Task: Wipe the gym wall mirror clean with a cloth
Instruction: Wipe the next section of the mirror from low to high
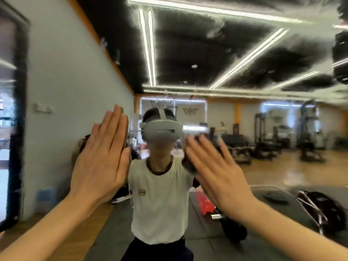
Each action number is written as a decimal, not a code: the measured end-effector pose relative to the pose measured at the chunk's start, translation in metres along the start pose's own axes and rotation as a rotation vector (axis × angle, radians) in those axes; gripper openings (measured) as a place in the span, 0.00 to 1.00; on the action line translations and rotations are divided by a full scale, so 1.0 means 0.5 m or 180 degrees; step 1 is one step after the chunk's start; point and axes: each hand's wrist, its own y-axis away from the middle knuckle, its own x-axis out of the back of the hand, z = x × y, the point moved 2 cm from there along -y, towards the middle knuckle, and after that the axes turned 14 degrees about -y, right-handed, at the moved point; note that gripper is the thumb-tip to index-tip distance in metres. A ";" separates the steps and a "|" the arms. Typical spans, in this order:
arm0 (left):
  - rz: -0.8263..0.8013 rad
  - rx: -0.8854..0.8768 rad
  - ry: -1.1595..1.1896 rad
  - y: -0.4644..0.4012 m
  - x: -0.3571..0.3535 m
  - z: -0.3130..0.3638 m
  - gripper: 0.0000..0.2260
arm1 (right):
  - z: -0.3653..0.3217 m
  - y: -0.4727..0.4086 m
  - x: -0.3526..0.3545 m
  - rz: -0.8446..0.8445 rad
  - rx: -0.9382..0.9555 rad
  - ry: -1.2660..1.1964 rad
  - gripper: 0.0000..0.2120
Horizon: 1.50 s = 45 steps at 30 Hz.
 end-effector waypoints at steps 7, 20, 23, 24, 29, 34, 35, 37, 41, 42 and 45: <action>-0.0070 0.0031 0.0000 0.001 -0.005 0.000 0.28 | 0.107 -0.172 0.046 0.0278 -0.0431 -0.0161 0.24; -0.0118 -0.0030 0.0010 0.002 0.000 0.002 0.29 | -0.071 -0.024 -0.026 -0.0091 -0.0008 0.0021 0.22; -0.0097 -0.0041 0.0036 0.001 0.000 0.002 0.29 | -0.034 -0.210 -0.032 0.0629 -0.0703 -0.0096 0.25; -0.0100 -0.0057 0.0062 0.000 0.001 0.001 0.28 | -0.024 -0.272 -0.031 0.0851 -0.1005 -0.0162 0.25; -0.0075 -0.0115 0.0292 0.018 0.018 -0.036 0.28 | -0.083 -0.235 -0.052 0.0846 -0.1314 -0.0247 0.27; -0.0230 0.0100 0.0065 0.071 0.018 -0.113 0.30 | -0.183 -0.038 -0.074 0.0259 -0.0723 -0.0122 0.26; -0.0242 0.0115 0.0063 0.075 0.014 -0.116 0.30 | -0.170 -0.063 -0.072 0.0248 -0.0703 -0.0114 0.26; -0.0218 0.0151 0.0101 0.077 0.011 -0.114 0.30 | -0.135 -0.168 -0.063 0.0512 -0.0855 -0.0126 0.25; -0.0212 0.0110 0.0105 0.077 0.008 -0.117 0.30 | -0.080 -0.361 -0.052 0.1083 -0.1566 -0.0180 0.24; -0.0196 0.0105 0.0116 0.077 0.008 -0.119 0.30 | -0.086 -0.364 -0.057 0.1068 -0.1577 -0.0157 0.25; -0.0150 0.0100 0.0109 0.079 0.004 -0.119 0.29 | -0.164 -0.246 -0.083 0.0857 -0.1284 -0.0280 0.28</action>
